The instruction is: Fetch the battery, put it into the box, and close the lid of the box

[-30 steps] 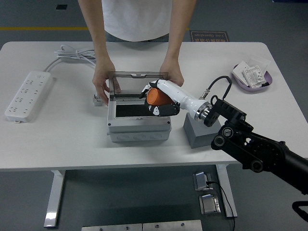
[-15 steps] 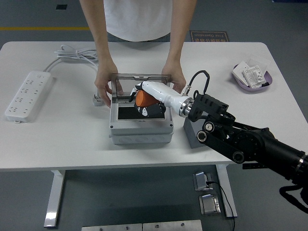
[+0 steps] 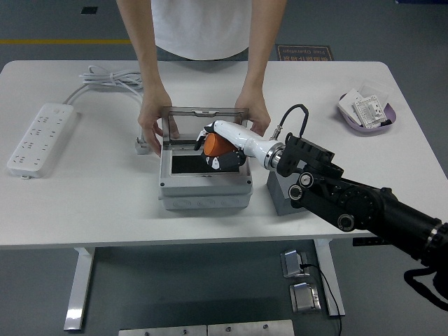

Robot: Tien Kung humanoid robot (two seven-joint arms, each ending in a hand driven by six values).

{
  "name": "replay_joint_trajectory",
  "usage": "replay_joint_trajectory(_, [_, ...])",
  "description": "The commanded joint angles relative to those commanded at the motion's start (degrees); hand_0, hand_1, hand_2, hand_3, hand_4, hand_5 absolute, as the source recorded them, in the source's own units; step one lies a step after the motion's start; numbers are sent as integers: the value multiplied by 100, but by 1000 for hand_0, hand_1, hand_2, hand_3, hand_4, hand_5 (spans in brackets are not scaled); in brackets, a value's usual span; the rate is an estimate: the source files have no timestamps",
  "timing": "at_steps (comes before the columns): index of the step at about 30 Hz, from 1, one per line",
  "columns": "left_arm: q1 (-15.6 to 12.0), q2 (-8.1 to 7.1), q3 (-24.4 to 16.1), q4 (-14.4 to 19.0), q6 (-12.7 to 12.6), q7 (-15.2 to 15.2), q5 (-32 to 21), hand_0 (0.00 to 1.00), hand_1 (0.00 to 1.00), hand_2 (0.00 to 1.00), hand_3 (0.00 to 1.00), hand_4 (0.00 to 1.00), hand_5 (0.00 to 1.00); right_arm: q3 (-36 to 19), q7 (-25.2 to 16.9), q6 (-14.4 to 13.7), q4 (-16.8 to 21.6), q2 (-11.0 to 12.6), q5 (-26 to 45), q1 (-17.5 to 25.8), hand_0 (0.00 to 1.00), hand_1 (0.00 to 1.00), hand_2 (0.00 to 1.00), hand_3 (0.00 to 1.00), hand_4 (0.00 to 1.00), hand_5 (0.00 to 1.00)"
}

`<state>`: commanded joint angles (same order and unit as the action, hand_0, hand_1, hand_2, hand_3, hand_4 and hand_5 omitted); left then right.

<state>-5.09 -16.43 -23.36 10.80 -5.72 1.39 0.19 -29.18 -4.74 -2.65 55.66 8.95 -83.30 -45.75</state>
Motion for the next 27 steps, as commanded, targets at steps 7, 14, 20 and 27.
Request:
replay_joint_trajectory(7, [-4,1,16,1,-4,0,-12,653,706,675,697,713,203,-28,-37,-9,1,-8,141,24,432,557,645,734,478,284])
replay_joint_trajectory(14, [-4,4,14,5,-8,-2,1,653,708,675,696,712,202,-63,-108,-52,27,14,325,58,676,685,713,850,661,460])
replay_joint_trajectory(20, [-13,6,-24,12,-12,-4,47,653,706,672,693,712,209,-122,-143,-96,161,64,411,134,714,701,723,863,710,505])
replay_joint_trajectory(27, [-13,26,-48,18,-14,-9,78,652,706,671,693,708,205,-318,-74,-70,561,201,421,283,717,696,714,859,751,542])
